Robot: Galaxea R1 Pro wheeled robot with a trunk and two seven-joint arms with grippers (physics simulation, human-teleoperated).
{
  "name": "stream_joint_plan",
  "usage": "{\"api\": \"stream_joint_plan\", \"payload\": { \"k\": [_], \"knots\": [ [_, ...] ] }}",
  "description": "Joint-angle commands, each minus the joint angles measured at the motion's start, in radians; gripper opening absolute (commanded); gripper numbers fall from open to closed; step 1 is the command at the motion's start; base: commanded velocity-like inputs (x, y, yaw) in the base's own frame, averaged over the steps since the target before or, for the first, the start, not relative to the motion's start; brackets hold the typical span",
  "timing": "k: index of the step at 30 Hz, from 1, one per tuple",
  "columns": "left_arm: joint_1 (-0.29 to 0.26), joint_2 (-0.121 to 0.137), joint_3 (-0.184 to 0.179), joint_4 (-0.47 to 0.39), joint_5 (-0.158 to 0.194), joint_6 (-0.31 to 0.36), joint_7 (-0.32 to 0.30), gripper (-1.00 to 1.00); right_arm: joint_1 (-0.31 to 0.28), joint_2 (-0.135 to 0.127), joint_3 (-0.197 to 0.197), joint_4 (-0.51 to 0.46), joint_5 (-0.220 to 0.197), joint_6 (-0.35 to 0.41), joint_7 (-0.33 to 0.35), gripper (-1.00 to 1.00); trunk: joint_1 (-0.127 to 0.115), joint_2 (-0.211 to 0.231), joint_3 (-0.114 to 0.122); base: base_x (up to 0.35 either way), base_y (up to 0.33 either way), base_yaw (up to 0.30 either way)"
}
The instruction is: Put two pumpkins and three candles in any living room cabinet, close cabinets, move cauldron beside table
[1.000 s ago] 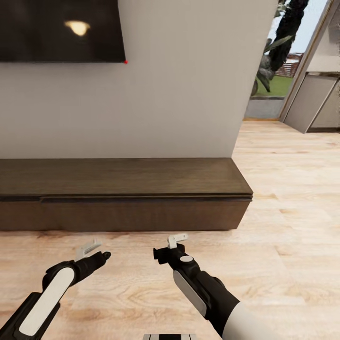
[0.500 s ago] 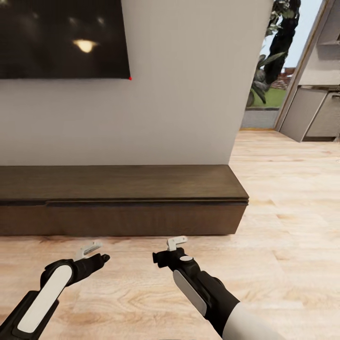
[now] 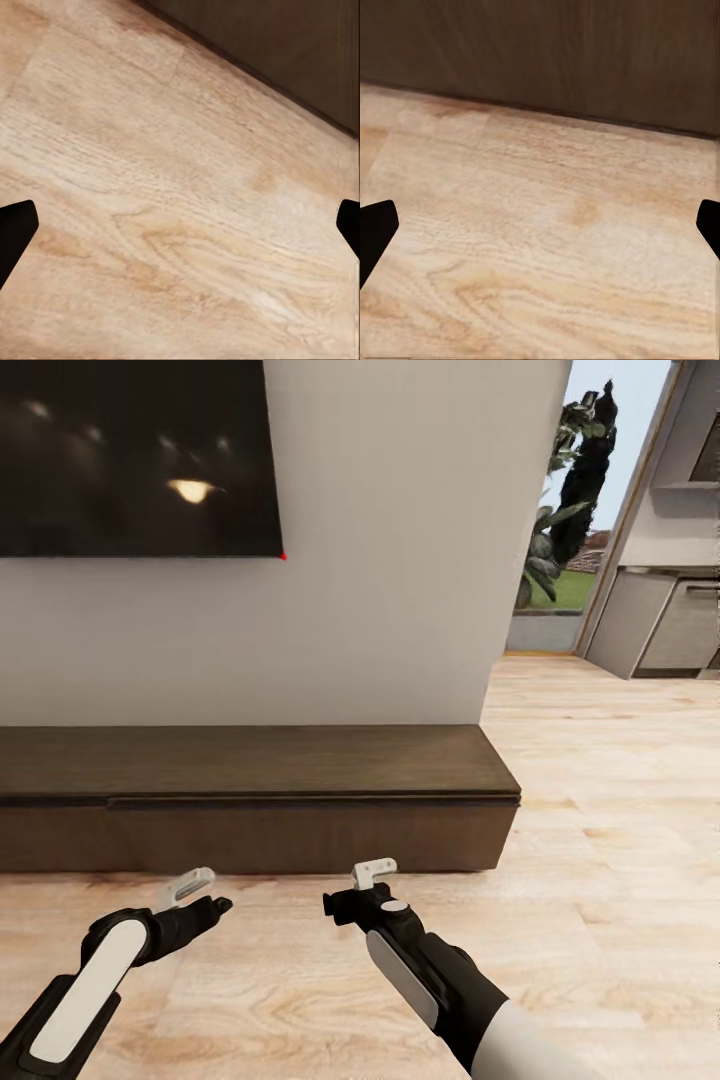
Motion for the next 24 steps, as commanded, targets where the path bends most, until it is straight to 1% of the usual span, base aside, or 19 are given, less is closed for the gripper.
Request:
{"api": "stream_joint_plan", "payload": {
  "k": [1,4,10,24],
  "knots": [
    [-0.001,0.001,-0.002,-0.001,0.012,-0.001,0.010,1.00,-0.001,0.000,0.003,-0.001,-0.010,0.002,-0.010,1.00,-0.001,0.000,0.003,-0.225,0.000,0.000],
    [-0.001,0.002,-0.002,-0.001,0.017,0.000,0.011,1.00,-0.001,-0.002,0.004,-0.002,-0.011,0.006,-0.010,1.00,-0.002,0.001,0.015,-0.137,0.000,0.000],
    [-0.001,-0.001,-0.002,-0.001,0.017,0.000,0.011,1.00,-0.001,-0.002,0.005,-0.001,-0.011,0.006,-0.009,1.00,-0.005,0.002,0.039,-0.018,0.000,0.038],
    [-0.001,0.001,-0.002,-0.001,0.018,0.000,0.012,1.00,-0.001,-0.002,0.005,-0.001,-0.010,0.006,-0.012,1.00,-0.011,0.005,0.100,-0.001,0.000,0.239]
  ]
}}
